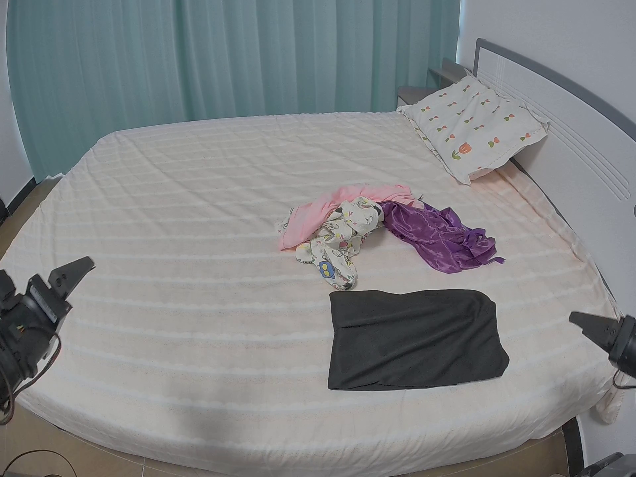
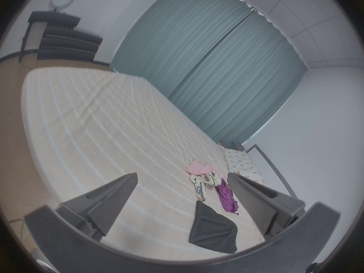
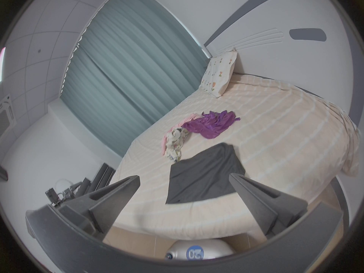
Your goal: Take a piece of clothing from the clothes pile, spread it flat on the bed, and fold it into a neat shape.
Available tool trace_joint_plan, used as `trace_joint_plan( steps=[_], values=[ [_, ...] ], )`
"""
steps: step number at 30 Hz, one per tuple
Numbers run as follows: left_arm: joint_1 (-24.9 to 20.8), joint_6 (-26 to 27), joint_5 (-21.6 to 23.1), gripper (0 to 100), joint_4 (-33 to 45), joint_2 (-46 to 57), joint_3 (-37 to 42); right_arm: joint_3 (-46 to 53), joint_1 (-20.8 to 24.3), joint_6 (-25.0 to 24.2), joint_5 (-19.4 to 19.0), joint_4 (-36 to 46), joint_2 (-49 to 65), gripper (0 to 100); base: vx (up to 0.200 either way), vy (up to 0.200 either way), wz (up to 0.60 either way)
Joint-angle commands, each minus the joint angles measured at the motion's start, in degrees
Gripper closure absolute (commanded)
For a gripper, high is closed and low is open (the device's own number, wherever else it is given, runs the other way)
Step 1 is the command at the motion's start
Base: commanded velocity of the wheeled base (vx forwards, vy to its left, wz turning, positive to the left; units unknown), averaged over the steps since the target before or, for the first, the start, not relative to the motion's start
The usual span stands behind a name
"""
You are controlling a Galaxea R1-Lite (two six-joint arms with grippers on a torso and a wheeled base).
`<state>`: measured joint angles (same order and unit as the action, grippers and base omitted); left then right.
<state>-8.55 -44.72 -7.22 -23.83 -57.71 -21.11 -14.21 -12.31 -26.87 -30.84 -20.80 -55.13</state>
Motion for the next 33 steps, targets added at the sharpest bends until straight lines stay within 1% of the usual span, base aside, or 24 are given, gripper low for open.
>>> trace_joint_plan(
  steps=[1,2,3,4,6,10,12,14,15,16,17,18,19,20,21,22,24,25,27,28,29,30,33],
  values=[
    [2.7,12.1,-8.4,0,15.0,33.7,6.1,-2.6,9.5,6.3,-0.6,27.6,33.4,0,0.000,0.000,0.00],
    [3.9,13.9,-8.7,0,15.9,35.2,6.1,-2.4,9.5,7.3,-0.6,29.6,35.2,0,0.000,0.000,0.00],
    [4.1,14.1,-8.7,0,16.0,35.5,6.1,-2.3,9.5,7.4,-0.6,29.8,35.4,0,0.000,0.000,0.00],
    [5.8,17.3,-8.6,0,17.5,37.9,6.2,-2.0,9.8,10.0,-0.5,33.1,38.8,0,0.000,0.000,0.00],
    [7.5,20.6,-8.4,0,19.6,41.2,6.2,-2.0,9.8,11.2,-0.4,36.1,43.0,0,0.000,0.000,0.00],
    [8.3,23.6,-8.3,0,22.1,45.1,6.4,-2.0,9.6,11.5,-0.4,38.3,49.9,0,0.000,0.000,0.00],
    [8.4,24.5,-8.3,0,22.9,47.2,6.4,-1.4,10.1,12.5,0.9,39.1,51.2,0,0.000,0.000,0.00],
    [8.5,25.5,-8.3,0,23.5,48.1,6.7,-1.4,10.8,13.2,3.5,39.2,52.0,0,0.000,0.000,0.00],
    [8.5,26.4,-8.4,0,23.9,49.4,7.1,-1.0,11.5,13.8,6.0,39.3,52.8,0,0.000,0.000,0.00],
    [8.5,26.4,-8.4,0,23.9,49.4,7.1,-1.0,11.5,13.8,6.0,39.3,52.8,0,0.000,0.000,0.00],
    [8.4,28.2,-8.4,0,24.4,51.6,8.6,1.6,12.0,18.1,10.6,38.9,55.1,0,0.000,0.000,0.00],
    [8.5,29.3,-8.4,0,24.4,52.7,9.3,3.4,12.0,21.5,13.8,38.6,55.1,0,0.000,0.000,0.00],
    [8.5,29.9,-8.4,0,24.4,53.2,9.6,4.0,12.0,22.7,15.5,38.3,55.1,0,0.000,0.000,0.00],
    [8.4,31.3,-8.5,0,24.4,54.7,10.6,6.0,12.1,24.1,22.6,36.8,55.0,0,0.000,0.000,0.00],
    [8.4,31.3,-8.5,0,24.4,54.7,10.6,6.0,12.1,24.1,22.6,36.8,55.0,0,0.000,0.000,0.00],
    [8.5,32.9,-8.5,0,24.4,56.3,11.9,7.4,12.1,23.4,30.6,32.9,55.0,0,0.000,0.000,0.00],
    [8.5,36.1,-8.8,0,23.7,57.3,13.8,10.3,12.1,23.4,35.4,27.1,55.0,0,0.000,0.000,0.00],
    [8.5,37.2,-8.8,0,23.4,57.3,15.0,11.9,12.0,23.1,36.9,23.4,55.0,0,0.000,0.000,0.00],
    [8.5,38.7,-8.9,0,22.3,57.3,16.9,13.4,12.1,21.9,38.0,18.8,55.0,0,0.000,0.000,0.00],
    [8.5,39.4,-8.9,0,21.0,57.4,18.7,13.7,12.0,20.8,38.8,18.2,55.0,0,0.000,0.000,0.00],
    [8.5,40.5,-8.9,0,19.2,57.4,20.5,13.7,12.0,20.8,38.8,18.2,55.0,0,0.000,0.000,0.00],
    [8.5,41.3,-9.0,0,18.7,57.4,21.1,13.6,12.0,20.0,40.1,18.7,55.0,0,0.000,0.000,0.00],
    [8.5,42.3,-8.4,0,20.1,57.4,21.1,13.6,12.0,20.0,40.9,18.5,55.0,0,0.000,0.000,0.00]
  ],
)
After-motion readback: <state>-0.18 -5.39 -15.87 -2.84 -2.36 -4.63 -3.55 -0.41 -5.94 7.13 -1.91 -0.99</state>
